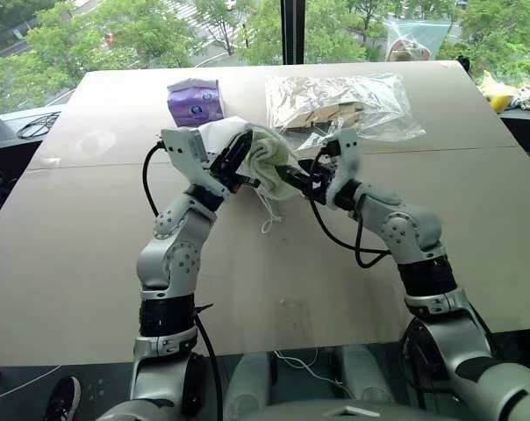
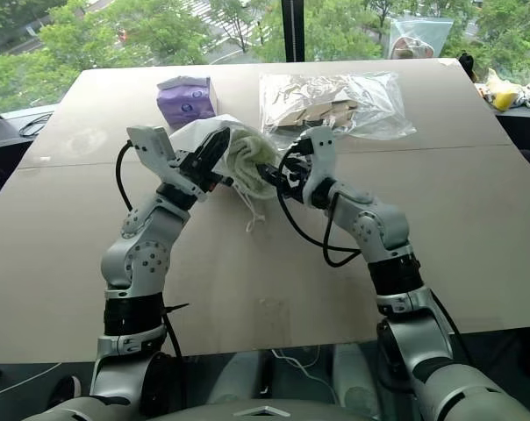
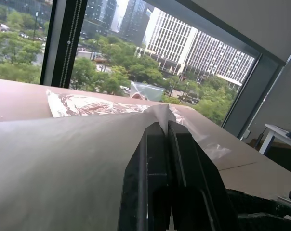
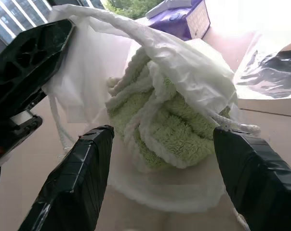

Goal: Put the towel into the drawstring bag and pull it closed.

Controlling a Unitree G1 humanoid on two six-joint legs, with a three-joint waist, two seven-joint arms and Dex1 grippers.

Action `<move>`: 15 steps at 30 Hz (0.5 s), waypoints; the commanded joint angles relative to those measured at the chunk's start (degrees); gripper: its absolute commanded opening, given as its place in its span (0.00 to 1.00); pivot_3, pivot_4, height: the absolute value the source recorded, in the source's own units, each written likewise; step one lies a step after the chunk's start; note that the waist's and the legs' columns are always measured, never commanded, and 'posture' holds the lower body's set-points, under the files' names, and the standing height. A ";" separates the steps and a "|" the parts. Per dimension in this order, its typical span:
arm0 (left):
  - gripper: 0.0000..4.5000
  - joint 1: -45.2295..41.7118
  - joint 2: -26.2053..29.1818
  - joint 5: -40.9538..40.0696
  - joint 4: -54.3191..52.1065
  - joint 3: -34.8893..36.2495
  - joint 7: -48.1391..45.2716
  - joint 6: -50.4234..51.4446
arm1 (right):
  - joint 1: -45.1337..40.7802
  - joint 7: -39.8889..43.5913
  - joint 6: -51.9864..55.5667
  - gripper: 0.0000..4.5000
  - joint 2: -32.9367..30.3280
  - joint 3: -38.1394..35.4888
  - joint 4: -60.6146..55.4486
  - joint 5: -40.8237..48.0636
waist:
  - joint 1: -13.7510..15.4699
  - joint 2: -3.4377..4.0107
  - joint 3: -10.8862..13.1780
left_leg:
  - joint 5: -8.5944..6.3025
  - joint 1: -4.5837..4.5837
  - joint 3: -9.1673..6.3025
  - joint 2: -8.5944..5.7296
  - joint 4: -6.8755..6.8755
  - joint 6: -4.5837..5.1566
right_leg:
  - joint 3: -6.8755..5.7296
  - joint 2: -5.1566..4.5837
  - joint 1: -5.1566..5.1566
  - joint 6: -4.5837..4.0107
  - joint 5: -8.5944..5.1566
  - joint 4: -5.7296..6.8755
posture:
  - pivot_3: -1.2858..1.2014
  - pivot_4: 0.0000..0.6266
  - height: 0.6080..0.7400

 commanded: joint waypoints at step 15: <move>0.00 1.49 1.25 -0.18 -2.23 0.93 -0.01 -0.64 | -8.57 -2.46 -23.89 0.66 5.92 4.12 29.44 -24.66 | -0.15 -0.07 0.03 | 0.02 0.14 0.07 0.00 0.43 -0.03 | 0.14 0.04 0.01 -0.01 -0.01 0.59 | 0.52 0.24 1.00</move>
